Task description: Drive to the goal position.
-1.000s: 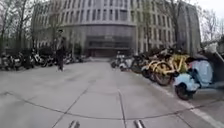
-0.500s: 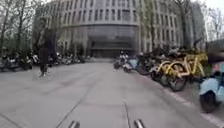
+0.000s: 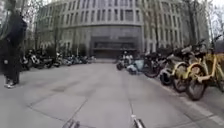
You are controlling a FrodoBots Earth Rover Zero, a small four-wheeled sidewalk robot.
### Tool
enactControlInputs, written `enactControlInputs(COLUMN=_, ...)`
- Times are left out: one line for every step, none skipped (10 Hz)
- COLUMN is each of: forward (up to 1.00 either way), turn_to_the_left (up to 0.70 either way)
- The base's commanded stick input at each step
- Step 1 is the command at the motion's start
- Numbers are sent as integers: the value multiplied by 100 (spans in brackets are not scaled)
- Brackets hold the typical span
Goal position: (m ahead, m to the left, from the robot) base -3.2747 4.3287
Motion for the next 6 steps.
enactControlInputs(forward=100, turn_to_the_left=1)
enactControlInputs(forward=100, turn_to_the_left=1)
enactControlInputs(forward=100, turn_to_the_left=41)
enactControlInputs(forward=100, turn_to_the_left=41)
enactControlInputs(forward=100, turn_to_the_left=41)
enactControlInputs(forward=100, turn_to_the_left=41)
